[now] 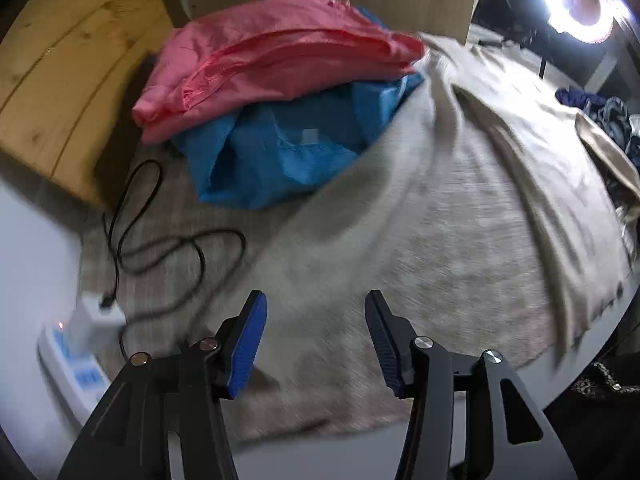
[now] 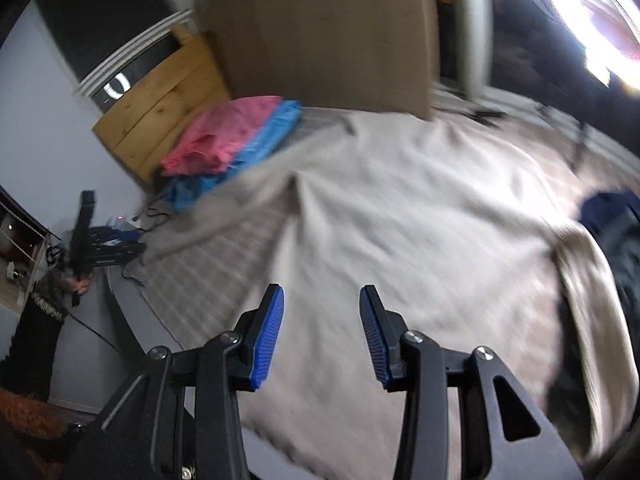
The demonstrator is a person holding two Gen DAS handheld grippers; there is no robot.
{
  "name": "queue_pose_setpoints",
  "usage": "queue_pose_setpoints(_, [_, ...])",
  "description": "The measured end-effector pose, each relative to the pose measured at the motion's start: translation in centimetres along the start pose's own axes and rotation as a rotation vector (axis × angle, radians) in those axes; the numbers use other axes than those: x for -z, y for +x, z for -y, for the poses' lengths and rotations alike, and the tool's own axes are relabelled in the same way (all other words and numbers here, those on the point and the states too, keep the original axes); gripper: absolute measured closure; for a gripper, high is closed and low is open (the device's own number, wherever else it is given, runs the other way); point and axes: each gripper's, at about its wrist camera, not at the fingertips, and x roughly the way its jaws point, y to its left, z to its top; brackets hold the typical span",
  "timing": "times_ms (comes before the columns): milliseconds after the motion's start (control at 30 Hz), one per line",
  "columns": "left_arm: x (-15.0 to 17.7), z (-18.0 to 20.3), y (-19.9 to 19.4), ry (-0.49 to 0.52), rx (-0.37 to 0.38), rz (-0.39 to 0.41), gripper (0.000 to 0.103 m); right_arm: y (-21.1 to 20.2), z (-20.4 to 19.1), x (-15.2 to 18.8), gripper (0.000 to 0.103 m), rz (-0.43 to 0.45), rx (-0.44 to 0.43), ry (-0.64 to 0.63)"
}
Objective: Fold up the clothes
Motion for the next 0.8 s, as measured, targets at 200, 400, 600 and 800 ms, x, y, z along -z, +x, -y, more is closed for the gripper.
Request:
queue_pose_setpoints(200, [-3.1, 0.1, 3.8, 0.127, 0.030, -0.062, 0.055, 3.2, -3.1, -3.8, 0.064, -0.017, -0.012, -0.036])
queue_pose_setpoints(400, [-4.0, 0.9, 5.6, 0.216, 0.060, -0.072, 0.074, 6.8, -0.8, -9.5, 0.059, -0.033, -0.030, 0.108])
queue_pose_setpoints(600, [-3.7, 1.2, 3.4, 0.216, 0.104, -0.024, 0.099, 15.9, 0.7, -17.0, 0.052, -0.137, -0.038, 0.204])
queue_pose_setpoints(800, [-3.2, 1.3, 0.8, 0.208, 0.150, 0.036, 0.099, 25.8, 1.3, -21.5, 0.052, -0.308, 0.005, 0.278])
